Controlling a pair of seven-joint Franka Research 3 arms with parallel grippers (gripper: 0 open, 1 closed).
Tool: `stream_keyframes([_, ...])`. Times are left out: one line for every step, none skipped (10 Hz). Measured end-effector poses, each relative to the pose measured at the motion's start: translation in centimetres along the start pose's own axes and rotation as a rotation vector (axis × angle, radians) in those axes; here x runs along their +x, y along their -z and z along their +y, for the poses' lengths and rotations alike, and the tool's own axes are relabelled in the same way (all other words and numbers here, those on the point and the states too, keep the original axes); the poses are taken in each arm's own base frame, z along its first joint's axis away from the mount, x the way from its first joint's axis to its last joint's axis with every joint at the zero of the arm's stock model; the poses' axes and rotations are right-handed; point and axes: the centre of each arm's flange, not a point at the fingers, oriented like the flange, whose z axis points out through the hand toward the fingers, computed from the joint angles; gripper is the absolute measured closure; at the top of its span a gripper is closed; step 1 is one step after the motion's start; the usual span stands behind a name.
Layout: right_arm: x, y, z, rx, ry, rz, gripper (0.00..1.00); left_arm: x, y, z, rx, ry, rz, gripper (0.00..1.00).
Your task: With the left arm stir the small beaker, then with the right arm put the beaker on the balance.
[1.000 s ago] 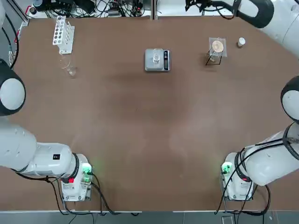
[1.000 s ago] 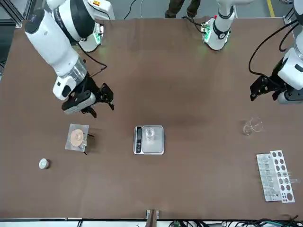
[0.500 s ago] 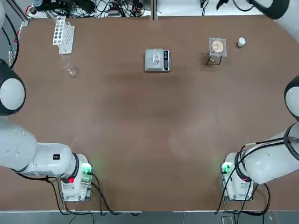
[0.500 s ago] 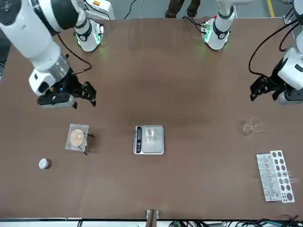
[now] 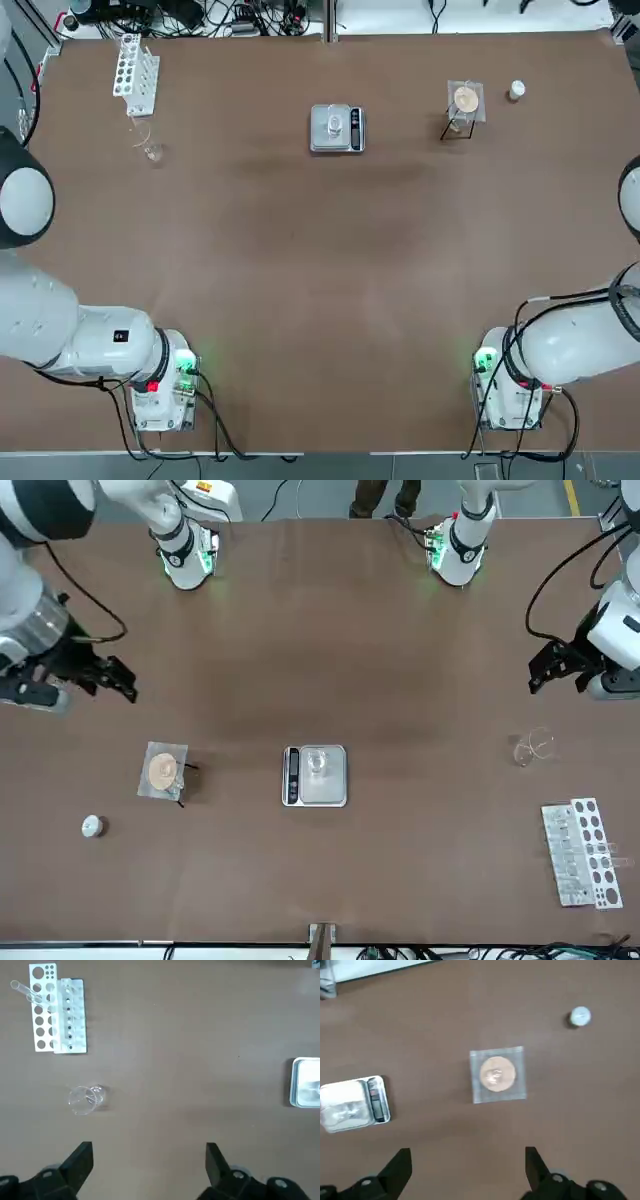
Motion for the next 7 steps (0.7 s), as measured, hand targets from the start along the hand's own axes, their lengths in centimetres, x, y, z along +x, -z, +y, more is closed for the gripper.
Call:
stream_keyframes([-0.1,0.4,1.0,-0.003,-0.011,-0.005,0.0,0.0,0.0,0.0,0.0,0.0,0.0,0.0])
stream_keyframes([-0.1,0.6,1.5,-0.005,-0.007,-0.006,0.0,0.0,0.0,0.0,0.0,0.0,0.0,0.0])
stream_keyframes([0.0,0.6,1.9,-0.008,0.015,-0.005,0.0,0.0,0.0,0.0,0.0,0.0,0.0,0.0])
stream_keyframes([0.2,0.6,2.4,-0.011,0.062,-0.005,0.0,0.0,0.0,0.0,0.0,0.0,0.0,0.0])
stream_keyframes([0.4,0.6,3.1,-0.014,0.116,-0.004,0.0,0.0,0.0,0.0,0.0,0.0,0.0,0.0])
stream_keyframes([0.7,0.7,4.1,-0.015,0.15,-0.004,0.0,0.0,0.0,0.0,0.0,0.0,0.0,0.0])
stream_keyframes([0.9,0.7,5.0,-0.016,0.161,-0.004,0.0,0.0,0.0,0.0,0.0,0.001,0.0,0.0])
